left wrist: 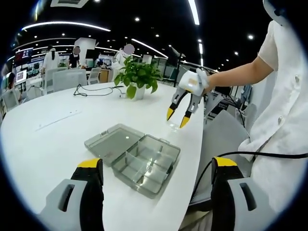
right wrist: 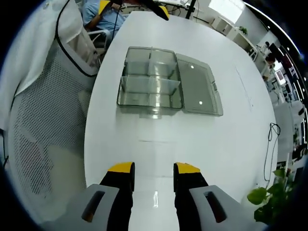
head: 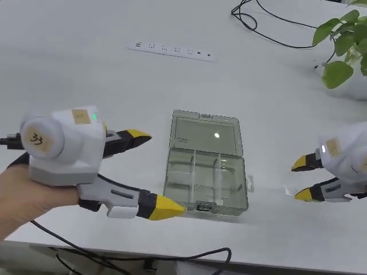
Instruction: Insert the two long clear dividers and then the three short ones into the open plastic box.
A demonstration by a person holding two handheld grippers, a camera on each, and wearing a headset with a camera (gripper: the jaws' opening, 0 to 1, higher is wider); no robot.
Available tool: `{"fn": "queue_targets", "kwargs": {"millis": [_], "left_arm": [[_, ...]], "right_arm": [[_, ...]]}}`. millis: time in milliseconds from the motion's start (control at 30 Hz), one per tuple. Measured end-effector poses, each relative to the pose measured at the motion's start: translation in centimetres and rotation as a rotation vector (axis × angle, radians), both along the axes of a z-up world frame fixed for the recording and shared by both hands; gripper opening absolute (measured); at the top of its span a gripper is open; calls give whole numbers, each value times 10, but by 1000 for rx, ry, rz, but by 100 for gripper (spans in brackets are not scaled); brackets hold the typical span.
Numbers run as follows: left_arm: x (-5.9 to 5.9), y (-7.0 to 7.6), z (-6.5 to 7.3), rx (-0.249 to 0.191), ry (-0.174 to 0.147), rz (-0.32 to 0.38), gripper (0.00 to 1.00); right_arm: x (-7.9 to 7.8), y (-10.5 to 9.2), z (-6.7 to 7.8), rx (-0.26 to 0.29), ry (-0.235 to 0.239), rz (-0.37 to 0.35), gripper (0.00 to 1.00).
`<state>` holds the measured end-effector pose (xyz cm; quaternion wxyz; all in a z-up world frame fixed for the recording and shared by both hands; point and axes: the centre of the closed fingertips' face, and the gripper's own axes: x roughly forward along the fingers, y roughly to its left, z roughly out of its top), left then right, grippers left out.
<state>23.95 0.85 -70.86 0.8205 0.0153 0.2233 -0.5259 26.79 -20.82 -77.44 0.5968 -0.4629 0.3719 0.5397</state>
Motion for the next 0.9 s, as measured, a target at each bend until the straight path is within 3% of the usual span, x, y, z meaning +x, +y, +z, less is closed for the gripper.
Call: {"fn": "queue_targets", "kwargs": {"millis": [67, 300, 433, 467, 500, 567, 633, 800, 900], "left_arm": [[2, -3, 4, -9, -2, 4, 94], [9, -19, 18, -74, 41, 32, 88], [9, -26, 20, -77, 62, 39, 82], [9, -28, 22, -93, 76, 44, 82], [9, -33, 26, -129, 114, 60, 81], [9, -38, 29, -159, 158, 75, 78], [10, -43, 33, -181, 163, 77, 74], [11, -56, 42, -287, 286, 119, 64], [11, -61, 44, -307, 318, 126, 59]], "right_arm": [[-1, 8, 10, 15, -16, 2, 33], [-1, 37, 46, 64, -95, 15, 33], [5, 45, 55, 76, -136, 27, 33], [5, 49, 59, 81, -150, 31, 33], [4, 53, 62, 84, -155, 32, 33], [1, 60, 68, 89, -167, 37, 33], [-2, 68, 75, 93, -186, 48, 33], [-8, 84, 86, 113, -205, 52, 33], [-12, 92, 90, 117, -216, 58, 33]]}}
